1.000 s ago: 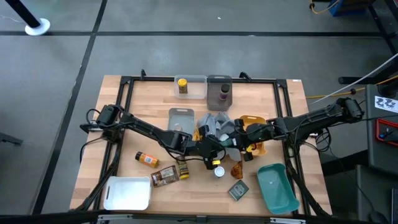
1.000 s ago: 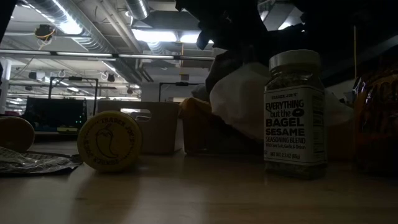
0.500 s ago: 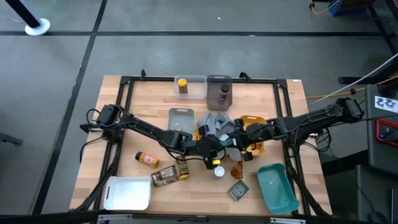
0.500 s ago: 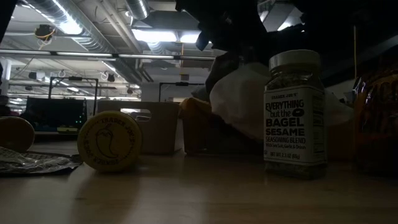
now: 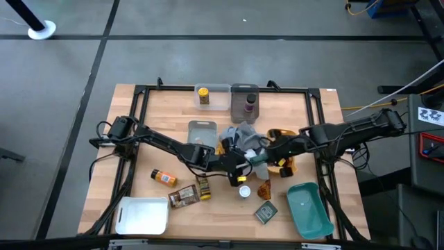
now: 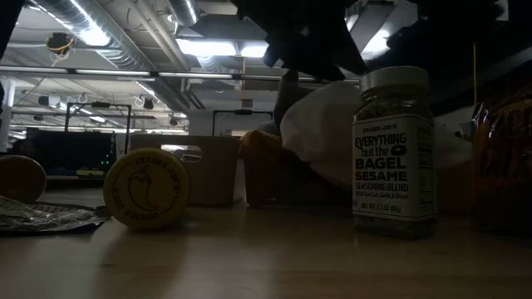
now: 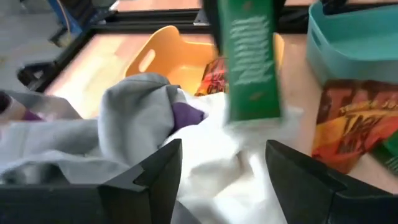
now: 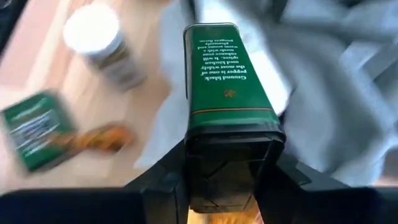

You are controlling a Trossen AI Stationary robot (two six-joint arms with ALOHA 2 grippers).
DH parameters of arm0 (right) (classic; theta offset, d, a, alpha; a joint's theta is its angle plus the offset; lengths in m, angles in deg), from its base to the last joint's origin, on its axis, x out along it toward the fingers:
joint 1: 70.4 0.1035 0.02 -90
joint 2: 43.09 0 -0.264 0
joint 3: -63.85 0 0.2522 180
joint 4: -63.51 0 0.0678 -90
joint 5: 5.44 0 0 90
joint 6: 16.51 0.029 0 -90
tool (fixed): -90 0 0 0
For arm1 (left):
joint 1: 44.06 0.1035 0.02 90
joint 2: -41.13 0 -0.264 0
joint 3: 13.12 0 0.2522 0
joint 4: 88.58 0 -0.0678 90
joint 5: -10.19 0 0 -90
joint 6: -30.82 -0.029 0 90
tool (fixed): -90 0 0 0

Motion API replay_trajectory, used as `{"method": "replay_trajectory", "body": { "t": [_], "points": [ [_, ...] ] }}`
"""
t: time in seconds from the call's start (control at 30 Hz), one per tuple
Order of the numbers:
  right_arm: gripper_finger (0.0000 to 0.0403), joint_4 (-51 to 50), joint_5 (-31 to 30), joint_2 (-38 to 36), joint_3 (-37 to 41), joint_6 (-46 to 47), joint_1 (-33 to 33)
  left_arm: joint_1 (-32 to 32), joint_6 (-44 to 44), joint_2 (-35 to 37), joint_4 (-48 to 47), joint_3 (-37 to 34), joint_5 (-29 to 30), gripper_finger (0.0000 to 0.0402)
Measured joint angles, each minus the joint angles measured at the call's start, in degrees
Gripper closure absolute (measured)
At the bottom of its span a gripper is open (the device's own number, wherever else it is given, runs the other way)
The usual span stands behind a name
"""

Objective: Sort spices by type
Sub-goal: Put the top green seasoning can into the green bin

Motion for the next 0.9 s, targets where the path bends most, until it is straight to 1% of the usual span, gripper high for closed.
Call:
{"method": "replay_trajectory", "body": {
  "t": [0.2, 0.3, 0.43, 0.67, 0.8, 0.9],
  "points": [
    [0.027, -10.89, 6.47, -0.04, -5.67, 6.57, 0.05, -0.02, -1.33, 0.0, 0.15, 0.0, -0.02, 0.0191],
    [0.027, -13.98, 9.7, -0.02, -7.84, 10.09, 0.05, 0.27, -2.22, 0.0, 0.13, 0.0, -0.09, 0.0191],
    [0.027, -18.13, 12.23, -0.03, -9.4, 15.58, 0.05, 0.96, -2.37, 0.0, 0.09, 0.0, -0.09, 0.0191],
    [0.027, -22.02, 18.7, -0.02, -9.61, 23.82, 0.3, 2.1, -2.35, 0.0, -1.32, 0.0, -0.15, 0.0192],
    [0.027, -22.13, 19.29, -0.09, -9.61, 24.8, 3.21, 2.47, -1.91, 0.0, -1.25, 0.0, -0.17, 0.0192],
    [0.027, -22.16, 19.89, -0.11, -9.61, 28.0, 6.39, 2.55, -1.19, 0.0, -1.57, 0.0, -0.18, 0.0192]
  ]
}}
